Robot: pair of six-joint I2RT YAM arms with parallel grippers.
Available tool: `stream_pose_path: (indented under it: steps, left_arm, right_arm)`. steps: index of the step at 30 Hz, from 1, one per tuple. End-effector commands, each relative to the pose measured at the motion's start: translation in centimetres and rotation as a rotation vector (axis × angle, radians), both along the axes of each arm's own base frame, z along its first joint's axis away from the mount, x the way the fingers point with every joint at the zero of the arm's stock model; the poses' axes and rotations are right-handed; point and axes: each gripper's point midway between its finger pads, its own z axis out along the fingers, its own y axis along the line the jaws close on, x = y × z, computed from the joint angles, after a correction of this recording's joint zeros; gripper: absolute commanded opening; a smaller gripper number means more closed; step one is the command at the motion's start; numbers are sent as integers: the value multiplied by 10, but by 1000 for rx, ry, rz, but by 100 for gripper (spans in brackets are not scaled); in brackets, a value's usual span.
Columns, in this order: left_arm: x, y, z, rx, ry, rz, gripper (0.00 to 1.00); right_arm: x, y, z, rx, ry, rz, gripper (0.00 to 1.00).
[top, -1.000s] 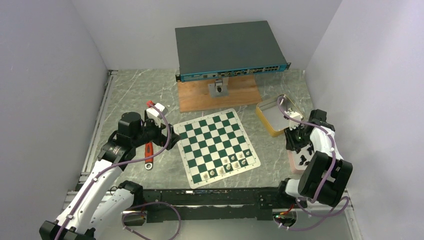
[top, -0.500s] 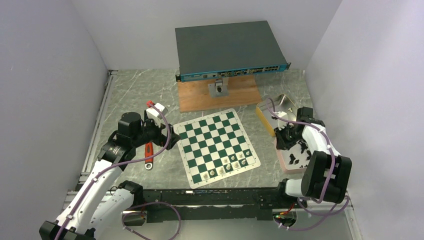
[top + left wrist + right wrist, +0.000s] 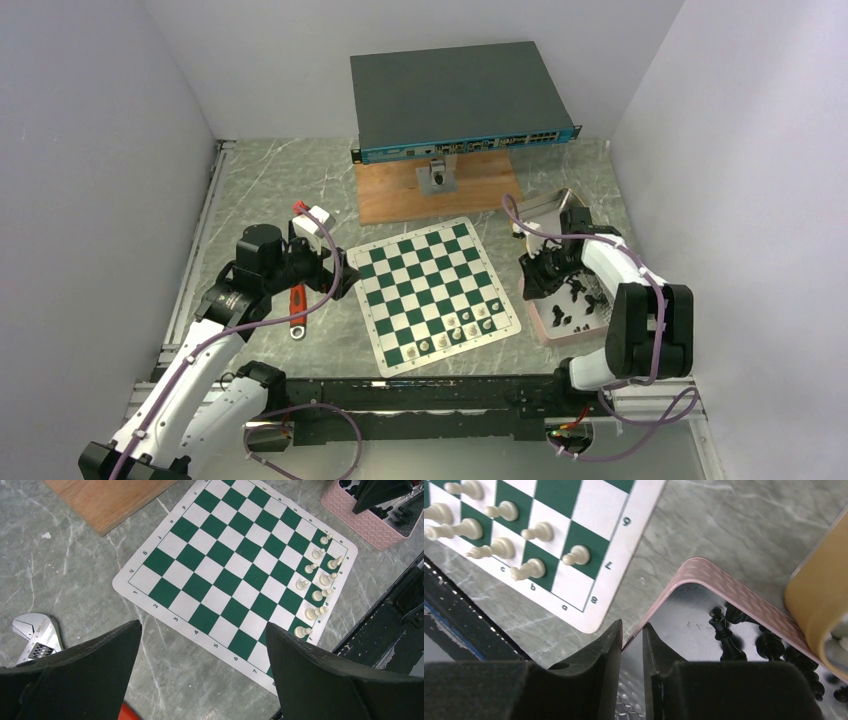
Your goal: Set up the chess pieces on the board
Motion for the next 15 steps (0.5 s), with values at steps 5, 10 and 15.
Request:
stream_pose_path:
  steps: [5,10,15]
  left_arm:
    - [6,0,22,-9,-78,-1,100]
    - [7,0,21,-8,-73,-3,100]
    - [7,-1,22,-10,-76,-6,100]
  right_arm:
    - [2,29,24,114,-22,95,33]
    - [-2,19,43,120,-86,107,49]
    - [11,-19,57,86,-162,-52,51]
